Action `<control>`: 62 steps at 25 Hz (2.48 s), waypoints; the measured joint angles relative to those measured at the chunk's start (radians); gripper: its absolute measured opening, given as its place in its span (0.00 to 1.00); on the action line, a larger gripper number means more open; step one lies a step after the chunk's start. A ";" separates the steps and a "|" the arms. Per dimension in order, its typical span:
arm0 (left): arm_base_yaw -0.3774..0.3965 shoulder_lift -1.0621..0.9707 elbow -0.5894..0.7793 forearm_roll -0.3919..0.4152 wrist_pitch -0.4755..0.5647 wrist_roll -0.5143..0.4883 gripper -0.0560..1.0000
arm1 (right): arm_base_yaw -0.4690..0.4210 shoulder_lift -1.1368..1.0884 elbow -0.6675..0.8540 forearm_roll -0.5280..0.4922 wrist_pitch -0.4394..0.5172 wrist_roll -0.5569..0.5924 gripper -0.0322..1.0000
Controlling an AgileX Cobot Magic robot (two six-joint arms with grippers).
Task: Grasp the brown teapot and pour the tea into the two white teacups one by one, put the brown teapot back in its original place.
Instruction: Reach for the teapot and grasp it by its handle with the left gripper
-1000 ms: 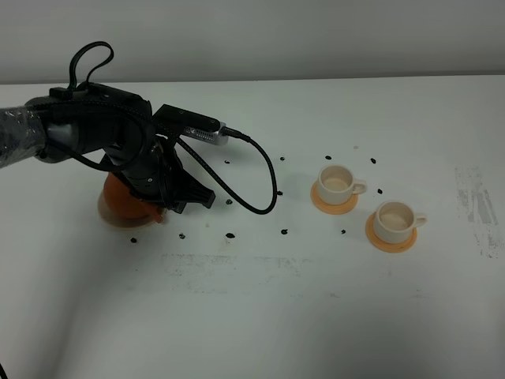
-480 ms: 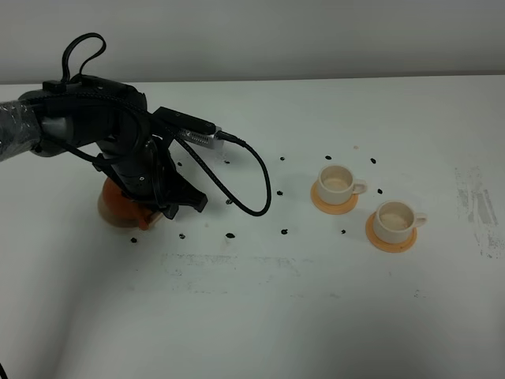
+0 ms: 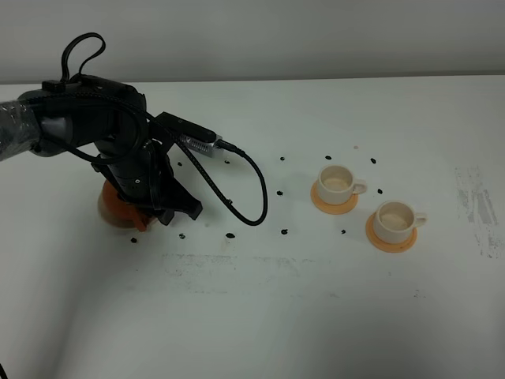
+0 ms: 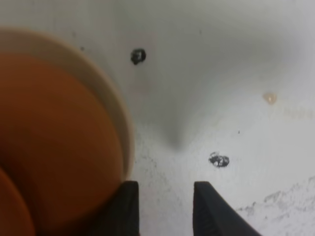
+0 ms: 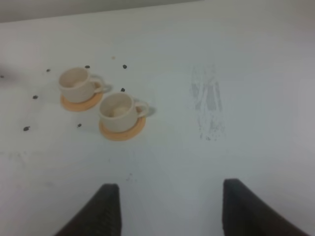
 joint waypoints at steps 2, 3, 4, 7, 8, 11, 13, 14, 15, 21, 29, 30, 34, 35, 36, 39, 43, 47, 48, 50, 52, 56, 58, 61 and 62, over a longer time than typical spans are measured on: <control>0.000 0.000 0.000 0.002 0.008 0.017 0.30 | 0.000 0.000 0.000 0.000 0.000 0.000 0.46; 0.000 0.000 0.000 0.006 0.012 0.023 0.30 | 0.000 0.000 0.000 0.000 0.000 0.000 0.46; 0.000 0.000 0.000 0.009 0.016 0.030 0.30 | 0.000 0.000 0.000 0.000 0.000 0.000 0.46; 0.000 -0.001 0.000 0.023 0.025 0.045 0.30 | 0.000 0.000 0.000 0.000 0.000 0.000 0.46; 0.000 -0.001 0.000 0.026 0.026 0.045 0.30 | 0.000 0.000 0.000 0.000 0.000 0.000 0.46; 0.000 -0.002 0.000 0.034 0.038 0.046 0.30 | 0.000 0.000 0.000 0.000 0.000 0.000 0.46; 0.000 -0.002 0.000 0.038 0.045 0.052 0.30 | 0.000 0.000 0.000 0.000 0.000 0.000 0.46; 0.000 -0.002 0.000 0.040 0.046 0.062 0.30 | 0.000 0.000 0.000 0.000 0.000 0.000 0.46; 0.000 -0.002 0.000 0.041 0.046 0.074 0.30 | 0.000 0.000 0.000 0.000 0.000 0.000 0.46; 0.000 -0.002 0.000 0.041 0.030 0.124 0.30 | 0.000 0.000 0.000 0.000 0.000 0.000 0.46; 0.000 -0.002 0.000 0.031 -0.043 0.142 0.30 | 0.000 0.000 0.000 0.000 0.000 0.000 0.46; 0.000 -0.003 0.000 0.026 -0.052 0.150 0.30 | 0.000 0.000 0.000 0.000 0.000 0.000 0.46; -0.001 -0.007 0.000 0.022 -0.061 0.180 0.30 | 0.000 0.000 0.000 0.000 0.000 0.000 0.46; -0.002 -0.007 0.000 0.021 -0.061 0.181 0.30 | 0.000 0.000 0.000 0.000 0.000 0.000 0.46; -0.002 -0.007 0.000 0.016 -0.061 0.182 0.30 | 0.000 0.000 0.000 0.000 0.000 0.000 0.46; -0.003 -0.007 0.000 0.008 -0.061 0.185 0.30 | 0.000 0.000 0.000 0.000 0.000 0.000 0.46; -0.009 -0.007 0.000 0.007 -0.068 0.186 0.30 | 0.000 0.000 0.000 0.000 0.000 0.000 0.46; -0.021 -0.003 0.000 0.004 -0.108 0.189 0.30 | 0.000 0.000 0.000 0.000 0.000 0.000 0.46; -0.024 0.001 0.000 -0.007 -0.119 0.198 0.30 | 0.000 0.000 0.000 0.000 0.000 0.000 0.46; -0.035 0.007 0.000 -0.057 -0.139 0.233 0.30 | 0.000 0.000 0.000 0.000 0.000 0.000 0.46; -0.049 0.007 0.000 -0.113 -0.148 0.288 0.30 | 0.000 0.000 0.000 0.000 0.000 0.000 0.46; -0.092 -0.033 0.000 -0.182 -0.146 0.352 0.30 | 0.000 0.000 0.000 0.000 0.000 0.000 0.46; -0.112 -0.073 0.000 -0.173 -0.145 0.353 0.30 | 0.000 0.000 0.000 0.000 0.000 0.000 0.46; -0.146 -0.153 0.030 -0.108 -0.163 0.301 0.30 | 0.000 0.000 0.000 0.000 0.000 0.000 0.46; -0.154 -0.187 0.054 -0.087 -0.183 0.274 0.30 | 0.000 0.000 0.000 0.000 0.000 0.000 0.46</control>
